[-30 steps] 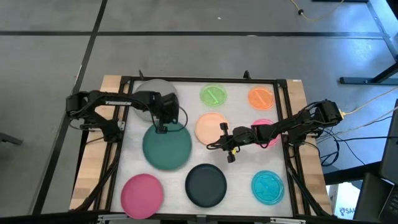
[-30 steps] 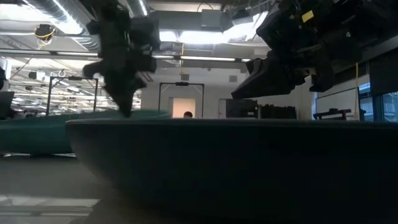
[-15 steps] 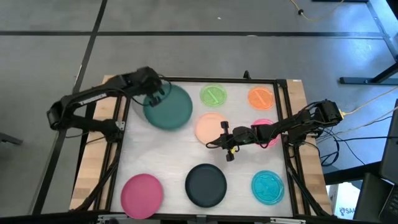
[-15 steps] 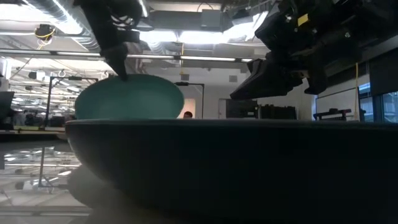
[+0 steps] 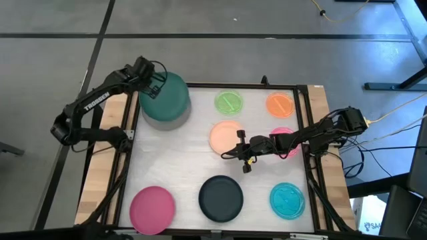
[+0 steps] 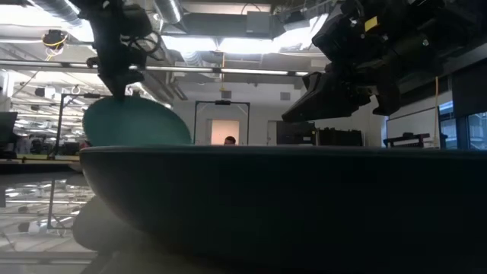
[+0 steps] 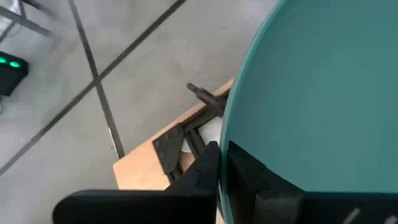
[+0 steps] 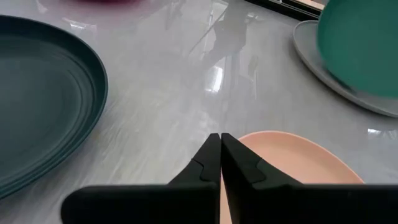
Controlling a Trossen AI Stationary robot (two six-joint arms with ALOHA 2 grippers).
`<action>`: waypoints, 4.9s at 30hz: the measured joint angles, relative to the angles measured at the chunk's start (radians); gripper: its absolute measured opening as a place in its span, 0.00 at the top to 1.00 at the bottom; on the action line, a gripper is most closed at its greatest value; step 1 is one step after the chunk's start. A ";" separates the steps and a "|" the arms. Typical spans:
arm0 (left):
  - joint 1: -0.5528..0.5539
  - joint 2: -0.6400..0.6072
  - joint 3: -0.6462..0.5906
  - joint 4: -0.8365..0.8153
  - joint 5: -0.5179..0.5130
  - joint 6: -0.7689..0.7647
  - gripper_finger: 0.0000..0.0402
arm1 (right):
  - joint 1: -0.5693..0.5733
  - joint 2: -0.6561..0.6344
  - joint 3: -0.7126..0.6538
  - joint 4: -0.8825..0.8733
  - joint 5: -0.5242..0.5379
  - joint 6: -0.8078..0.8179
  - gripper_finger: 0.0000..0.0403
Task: Stack plastic plates
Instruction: Stack the dark green plate on top of the gray plate, then stack the black plate on top of the dark green plate
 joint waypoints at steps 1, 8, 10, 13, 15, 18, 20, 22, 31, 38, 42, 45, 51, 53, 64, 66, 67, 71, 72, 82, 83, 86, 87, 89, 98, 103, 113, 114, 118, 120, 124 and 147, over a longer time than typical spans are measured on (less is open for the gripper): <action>0.002 0.015 0.000 -0.002 0.028 -0.001 0.97 | 0.000 0.000 0.000 0.000 0.000 0.000 0.99; 0.011 0.149 0.001 -0.105 0.094 -0.011 0.97 | 0.000 0.000 0.000 0.000 0.000 0.000 0.99; -0.004 0.180 0.001 -0.108 0.131 -0.012 0.97 | 0.000 0.000 0.000 0.000 0.000 0.000 0.99; -0.027 0.217 0.001 -0.108 0.141 -0.010 0.97 | 0.000 0.000 0.000 0.000 0.000 0.000 0.99; -0.043 0.234 0.001 -0.108 0.158 -0.007 0.97 | 0.000 0.000 0.000 0.000 0.000 0.000 0.99; -0.067 0.244 0.001 -0.108 0.202 0.010 0.97 | 0.000 0.000 0.000 0.000 0.000 0.000 0.99; -0.086 0.246 0.001 -0.106 0.203 0.011 0.97 | 0.000 0.000 0.000 -0.001 0.000 0.000 0.99; -0.095 0.247 0.001 -0.106 0.198 0.002 0.97 | 0.000 0.000 0.000 -0.001 0.000 0.000 0.99; -0.098 0.247 0.001 -0.110 0.174 -0.011 0.82 | 0.000 0.000 0.000 -0.002 0.000 0.000 0.99; -0.112 0.235 0.001 -0.102 0.165 -0.007 0.68 | 0.000 0.000 0.000 -0.002 0.000 0.000 0.99; -0.193 0.212 0.001 -0.031 0.284 0.008 0.67 | 0.000 0.000 0.000 -0.001 0.000 0.000 0.99; -0.285 0.211 0.001 0.067 0.391 0.011 0.66 | 0.000 0.000 0.000 -0.001 0.000 0.000 0.99; -0.502 0.252 0.000 0.253 0.449 0.018 0.66 | 0.000 0.000 0.000 0.000 0.000 0.002 0.99; -0.577 0.277 0.000 0.312 0.450 0.019 0.66 | 0.000 0.000 0.000 0.000 0.000 0.003 0.99; -0.842 0.512 0.000 0.588 0.441 0.022 0.66 | 0.000 0.000 0.000 0.004 0.000 0.004 0.99; -0.861 0.546 0.000 0.628 0.440 0.027 0.66 | 0.000 0.000 0.000 0.004 0.000 0.004 0.99; -0.867 0.561 0.000 0.639 0.440 0.035 0.66 | 0.000 0.000 0.000 0.004 0.000 0.004 0.99; -0.881 0.616 0.000 0.680 0.440 0.056 0.66 | 0.000 0.000 0.000 0.003 0.000 0.004 0.99; -0.882 0.626 0.000 0.689 0.444 0.062 0.66 | 0.000 0.000 0.000 0.003 0.000 0.004 0.99; -0.882 0.664 0.000 0.752 0.473 0.074 0.66 | 0.000 0.000 0.000 -0.001 0.000 0.004 0.99; -0.882 0.664 0.000 0.751 0.474 0.074 0.66 | 0.000 0.000 0.000 -0.002 0.000 0.004 0.99; -0.884 0.664 0.000 0.751 0.474 0.069 0.66 | 0.000 0.000 0.000 -0.002 -0.001 0.004 0.99; -0.887 0.664 0.000 0.751 0.474 0.060 0.66 | 0.000 0.000 0.000 -0.002 -0.001 0.004 0.99; -0.899 0.660 0.000 0.743 0.473 0.023 0.66 | 0.000 0.000 0.000 -0.001 -0.001 0.004 0.99; -1.001 0.584 0.000 0.662 0.477 -0.334 0.66 | 0.000 0.000 0.000 -0.002 -0.001 0.004 0.99; -1.063 0.588 0.000 0.667 0.490 -0.521 0.66 | 0.000 0.000 0.000 -0.001 -0.001 0.008 0.99; -1.145 0.627 0.000 0.748 0.458 -0.611 0.66 | 0.000 0.000 0.000 0.000 -0.001 0.031 0.99; -1.149 0.628 0.000 0.747 0.459 -0.615 0.66 | 0.000 0.000 0.000 0.000 -0.001 0.032 0.99; -1.155 0.640 0.000 0.761 0.460 -0.635 0.66 | 0.000 0.000 0.000 0.000 -0.001 0.034 0.99; -1.159 0.648 0.000 0.780 0.459 -0.637 0.66 | 0.000 0.000 0.000 0.000 -0.001 0.034 0.99; -1.169 0.666 0.001 0.811 0.468 -0.642 0.66 | 0.000 0.000 0.000 0.000 -0.001 0.034 0.99; -1.176 0.746 0.001 0.854 0.553 -0.677 0.69 | 0.001 0.000 0.000 -0.009 -0.019 0.080 0.99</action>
